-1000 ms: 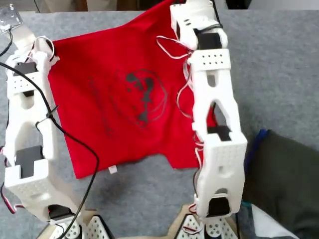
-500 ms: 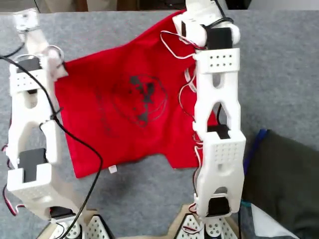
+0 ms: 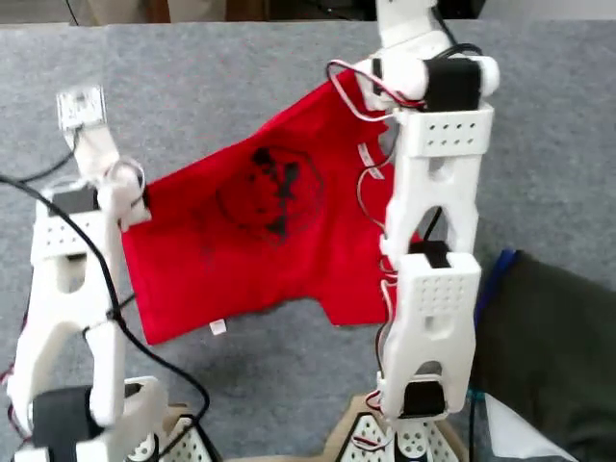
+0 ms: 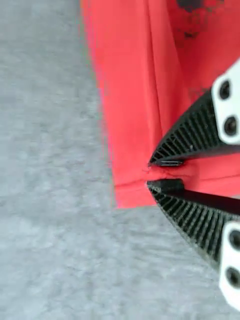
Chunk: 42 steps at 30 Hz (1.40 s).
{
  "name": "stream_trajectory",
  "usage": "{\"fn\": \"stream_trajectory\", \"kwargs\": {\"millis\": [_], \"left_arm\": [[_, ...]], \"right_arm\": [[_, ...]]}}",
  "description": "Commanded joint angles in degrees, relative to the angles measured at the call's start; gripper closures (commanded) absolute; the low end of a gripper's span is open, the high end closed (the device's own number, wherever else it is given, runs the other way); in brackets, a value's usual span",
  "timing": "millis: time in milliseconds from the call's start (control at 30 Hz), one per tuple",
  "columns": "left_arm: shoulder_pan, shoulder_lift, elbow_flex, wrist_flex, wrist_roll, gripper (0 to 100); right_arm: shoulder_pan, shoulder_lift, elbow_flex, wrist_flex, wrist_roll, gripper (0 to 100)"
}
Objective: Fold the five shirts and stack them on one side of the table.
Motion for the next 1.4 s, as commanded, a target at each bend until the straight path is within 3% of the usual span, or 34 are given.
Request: {"fn": "stream_trajectory", "kwargs": {"millis": [0, 333, 567, 700, 900, 1367], "left_arm": [[-0.7, -5.14, 6.07, -2.64, -0.97, 98], [-0.18, -5.85, 9.05, -1.14, -0.88, 98], [1.76, -6.11, 12.31, 0.88, -3.69, 98], [2.02, -6.2, 14.68, 0.79, -5.54, 98], [-0.7, -6.2, 16.62, -0.62, -8.09, 98], [0.0, -6.2, 19.96, 4.22, -12.48, 98]], "right_arm": [[3.3, -2.59, 2.86, 0.97, 1.67, 99.5], [3.74, -27.3, 43.3, -0.62, 4.04, 99.5], [8.92, -42.51, 70.55, -12.04, 6.42, 99.5], [9.27, -49.8, 86.29, -13.54, 8.26, 99.5], [9.27, -62.73, 110.02, -26.37, 10.2, 99.5], [17.36, -64.31, 122.33, -28.31, 14.42, 99.5]]}}
